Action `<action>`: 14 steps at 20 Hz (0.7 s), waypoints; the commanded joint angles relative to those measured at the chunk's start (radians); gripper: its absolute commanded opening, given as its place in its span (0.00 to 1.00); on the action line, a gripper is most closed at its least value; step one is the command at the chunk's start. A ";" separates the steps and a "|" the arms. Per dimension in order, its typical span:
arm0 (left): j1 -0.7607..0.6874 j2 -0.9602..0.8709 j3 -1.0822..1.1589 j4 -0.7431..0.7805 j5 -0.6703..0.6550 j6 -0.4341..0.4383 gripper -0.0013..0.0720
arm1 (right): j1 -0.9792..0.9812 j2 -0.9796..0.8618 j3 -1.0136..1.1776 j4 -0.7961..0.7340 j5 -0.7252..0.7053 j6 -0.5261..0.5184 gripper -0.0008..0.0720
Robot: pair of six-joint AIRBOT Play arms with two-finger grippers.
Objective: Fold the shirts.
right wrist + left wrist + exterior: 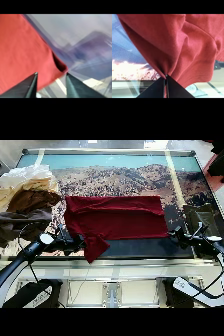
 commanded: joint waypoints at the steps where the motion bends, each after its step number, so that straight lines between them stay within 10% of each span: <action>1: 0.000 0.000 0.001 0.000 -0.002 0.002 0.04 | 0.089 -0.025 -0.006 0.051 -0.093 0.005 0.32; 3: 0.000 0.000 0.002 0.000 -0.002 0.003 0.04 | 0.103 -0.024 0.000 0.073 -0.060 -0.013 0.04; 14: 0.000 0.206 0.290 0.177 -0.145 0.023 0.03 | 0.112 0.226 0.254 -0.166 0.135 0.084 0.04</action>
